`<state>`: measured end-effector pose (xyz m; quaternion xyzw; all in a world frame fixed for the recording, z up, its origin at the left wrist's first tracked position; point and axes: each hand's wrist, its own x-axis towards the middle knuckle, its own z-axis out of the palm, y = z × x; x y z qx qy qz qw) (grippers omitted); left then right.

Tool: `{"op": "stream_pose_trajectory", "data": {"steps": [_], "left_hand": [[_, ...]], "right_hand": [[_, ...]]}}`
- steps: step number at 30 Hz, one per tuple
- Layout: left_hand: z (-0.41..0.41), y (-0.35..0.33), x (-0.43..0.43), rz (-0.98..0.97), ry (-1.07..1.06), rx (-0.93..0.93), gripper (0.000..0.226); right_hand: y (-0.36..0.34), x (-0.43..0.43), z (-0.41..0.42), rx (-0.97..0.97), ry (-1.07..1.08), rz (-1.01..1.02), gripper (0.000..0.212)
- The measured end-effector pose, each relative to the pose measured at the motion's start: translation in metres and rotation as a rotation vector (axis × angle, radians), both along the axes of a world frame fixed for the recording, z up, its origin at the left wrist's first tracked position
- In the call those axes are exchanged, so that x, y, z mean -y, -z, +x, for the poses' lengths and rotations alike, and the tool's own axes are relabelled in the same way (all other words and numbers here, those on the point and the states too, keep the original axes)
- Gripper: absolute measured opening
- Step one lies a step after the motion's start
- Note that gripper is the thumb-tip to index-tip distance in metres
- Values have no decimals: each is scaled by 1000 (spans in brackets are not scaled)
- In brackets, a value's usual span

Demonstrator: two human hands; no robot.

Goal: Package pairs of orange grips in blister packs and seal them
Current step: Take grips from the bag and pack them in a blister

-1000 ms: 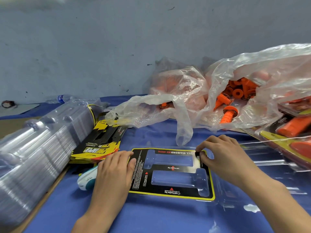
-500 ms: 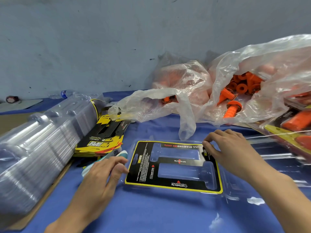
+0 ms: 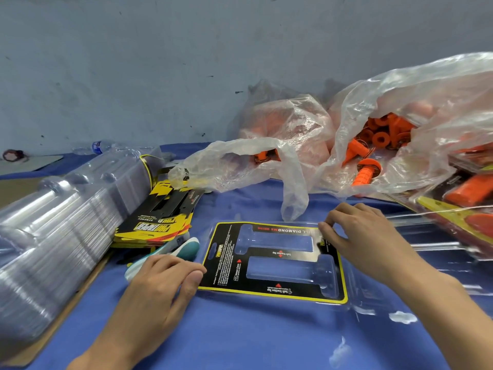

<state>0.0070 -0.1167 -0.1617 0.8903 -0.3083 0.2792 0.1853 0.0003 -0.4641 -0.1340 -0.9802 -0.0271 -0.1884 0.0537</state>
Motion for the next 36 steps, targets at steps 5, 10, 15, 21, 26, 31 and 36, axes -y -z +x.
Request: {"op": "stream_pose_trajectory", "data": {"steps": [5, 10, 15, 21, 26, 31, 36], "left_hand": [[-1, -2, 4, -19, -13, 50, 47], [-14, -3, 54, 10, 157, 138, 31], [-25, 0, 118, 231, 396, 150, 34], [-25, 5, 142, 362, 430, 107, 32], [-22, 9, 141, 331, 431, 87, 26], [-20, 11, 142, 320, 464, 62, 25], [-23, 6, 140, 242, 477, -5, 37]], "right_hand": [[0, 0, -1, 6, 1, 16, 36], [0, -1, 0, 16, 1, 36, 35], [-1, -6, 3, 47, 14, 32, 34], [-1, -7, 4, 47, 2, 43, 36], [-2, -4, 5, 68, -9, 108, 34], [1, -6, 4, 81, -6, 86, 33], [0, -7, 4, 77, 3, 54, 34]]}}
